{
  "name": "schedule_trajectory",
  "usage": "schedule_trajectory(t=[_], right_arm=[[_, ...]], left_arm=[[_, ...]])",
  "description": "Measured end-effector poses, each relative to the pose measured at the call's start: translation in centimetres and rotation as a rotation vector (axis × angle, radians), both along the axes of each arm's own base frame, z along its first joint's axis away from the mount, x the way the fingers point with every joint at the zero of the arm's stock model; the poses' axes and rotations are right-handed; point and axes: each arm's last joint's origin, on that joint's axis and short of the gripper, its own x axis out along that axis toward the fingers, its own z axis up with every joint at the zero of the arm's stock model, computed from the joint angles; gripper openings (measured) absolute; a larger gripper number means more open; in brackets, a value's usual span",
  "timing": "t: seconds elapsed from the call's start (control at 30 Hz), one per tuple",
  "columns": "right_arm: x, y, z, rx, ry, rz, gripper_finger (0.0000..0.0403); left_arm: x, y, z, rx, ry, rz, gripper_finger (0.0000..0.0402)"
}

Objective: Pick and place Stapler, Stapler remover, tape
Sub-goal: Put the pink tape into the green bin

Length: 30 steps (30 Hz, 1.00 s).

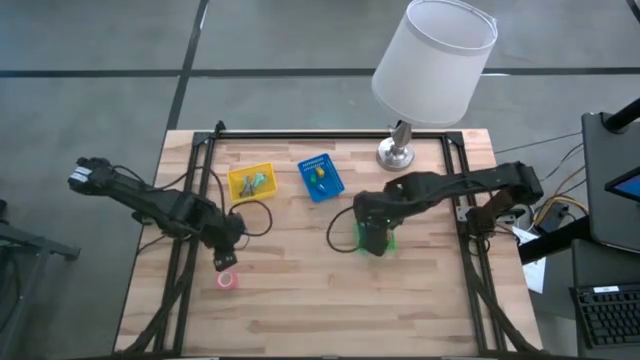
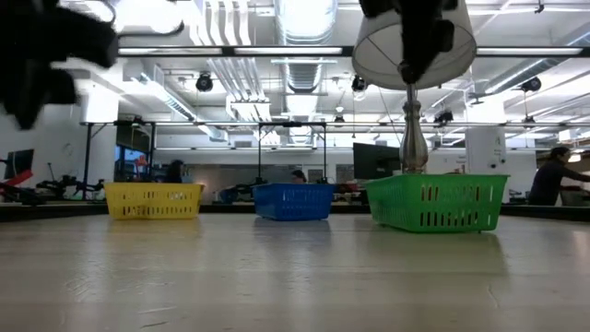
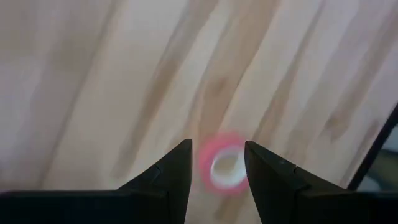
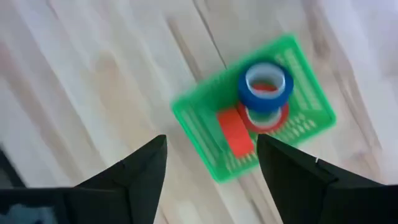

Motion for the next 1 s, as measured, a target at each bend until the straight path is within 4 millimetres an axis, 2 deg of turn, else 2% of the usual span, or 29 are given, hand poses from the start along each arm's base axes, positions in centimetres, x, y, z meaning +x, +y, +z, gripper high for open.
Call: schedule_trajectory(t=[0.07, 0.23, 0.47, 0.67, 0.87, 1.0], right_arm=[[0.1, 0.0, 1.1, 0.016, -0.088, -0.030, 0.0244], [0.7, 0.2, 2.3, 0.049, -0.223, -0.071, 0.0235], [1.8, 0.4, 1.7, 0.040, -0.244, -0.073, 0.0226], [2.5, 0.8, 1.2, 0.051, -0.266, -0.081, 0.0225], [3.8, 1.1, 1.8, 0.121, -0.412, -0.156, 0.0225], [4.4, 1.3, 1.9, 0.159, -0.483, -0.197, 0.0226]], left_arm=[[-0.5, -0.3, -1.2, -0.051, 0.071, -0.020, 0.0149], [-1.3, -1.2, -4.9, -0.166, 0.156, -0.055, 0.0149], [-1.7, -2.0, -8.1, -0.238, 0.139, -0.029, 0.0149], [-1.9, -2.0, -9.1, -0.226, 0.129, 0.001, 0.0149], [-1.7, -1.6, -9.3, -0.108, 0.072, 0.074, 0.0149], [-1.3, -1.8, -9.3, -0.106, 0.017, 0.037, 0.0140]])
